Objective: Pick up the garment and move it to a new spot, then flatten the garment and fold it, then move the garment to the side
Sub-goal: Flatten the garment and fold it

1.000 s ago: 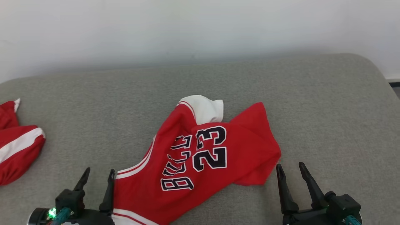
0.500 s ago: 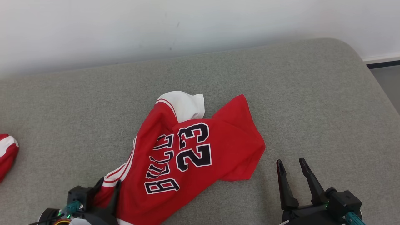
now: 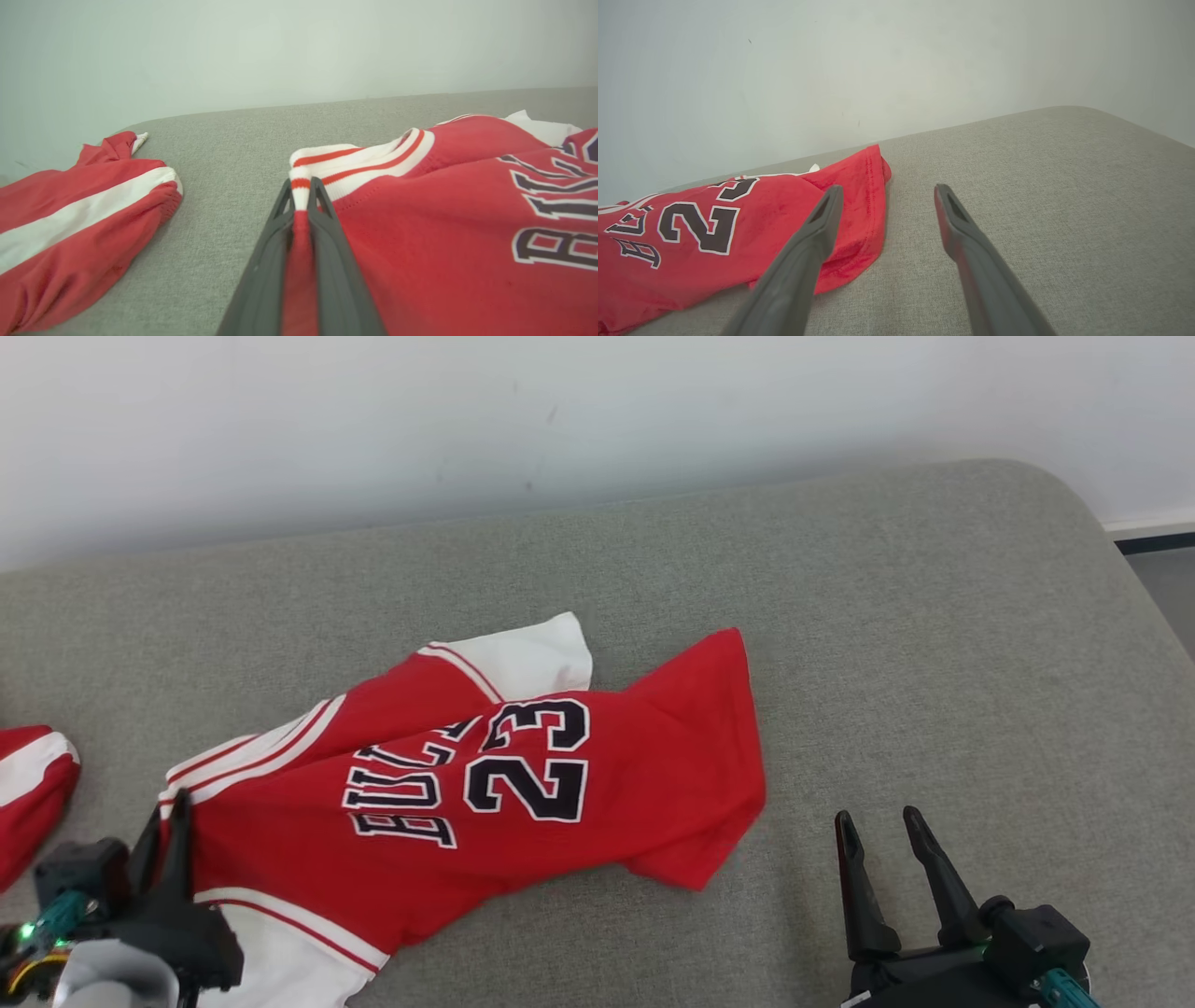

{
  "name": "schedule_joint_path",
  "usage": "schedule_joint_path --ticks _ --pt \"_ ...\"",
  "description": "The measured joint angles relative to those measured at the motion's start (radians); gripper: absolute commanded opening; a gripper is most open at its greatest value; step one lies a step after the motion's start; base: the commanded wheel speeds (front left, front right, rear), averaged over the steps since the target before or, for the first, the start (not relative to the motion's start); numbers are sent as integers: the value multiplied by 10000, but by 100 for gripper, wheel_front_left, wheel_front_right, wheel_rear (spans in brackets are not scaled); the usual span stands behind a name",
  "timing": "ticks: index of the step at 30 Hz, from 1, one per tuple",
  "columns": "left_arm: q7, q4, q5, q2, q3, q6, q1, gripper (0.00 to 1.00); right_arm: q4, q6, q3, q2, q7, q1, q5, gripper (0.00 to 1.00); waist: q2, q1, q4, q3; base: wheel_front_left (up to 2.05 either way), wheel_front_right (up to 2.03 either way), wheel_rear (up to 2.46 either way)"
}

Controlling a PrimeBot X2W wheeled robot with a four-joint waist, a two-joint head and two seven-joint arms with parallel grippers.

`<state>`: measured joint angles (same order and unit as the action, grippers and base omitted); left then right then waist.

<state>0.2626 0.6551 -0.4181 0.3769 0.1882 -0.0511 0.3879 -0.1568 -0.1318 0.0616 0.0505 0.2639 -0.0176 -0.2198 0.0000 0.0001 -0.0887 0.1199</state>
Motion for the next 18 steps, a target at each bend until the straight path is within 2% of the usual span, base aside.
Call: schedule_joint_path --ticks 5,6,7,8,14,18 --pt "-2 -119 232 -75 -596 -121 -594 0 2 0 15 -2 0 1 17 100 0 0 54 -16 0 0 0" --pt "-2 -146 345 -163 -625 -136 -646 11 -4 0 13 -2 2 4 27 100 0 0 62 -29 0 0 0" --pt "0 -222 500 -274 -648 -136 -707 64 -13 0 2 0 0 10 38 100 0 -1 75 -45 0 0 0" --pt "-2 -349 573 -397 -721 -127 -782 100 -19 0 -10 -2 2 12 48 100 0 -1 95 -62 0 0 0" --pt "0 -1687 1256 -784 -1561 -6 -1162 100 -71 0 -96 -2 0 56 109 100 0 -1 292 -183 0 0 0" --pt "0 -2999 1653 -1296 -2316 56 -1748 100 -105 0 -144 0 0 171 111 100 0 -1 469 -292 0 0 0"
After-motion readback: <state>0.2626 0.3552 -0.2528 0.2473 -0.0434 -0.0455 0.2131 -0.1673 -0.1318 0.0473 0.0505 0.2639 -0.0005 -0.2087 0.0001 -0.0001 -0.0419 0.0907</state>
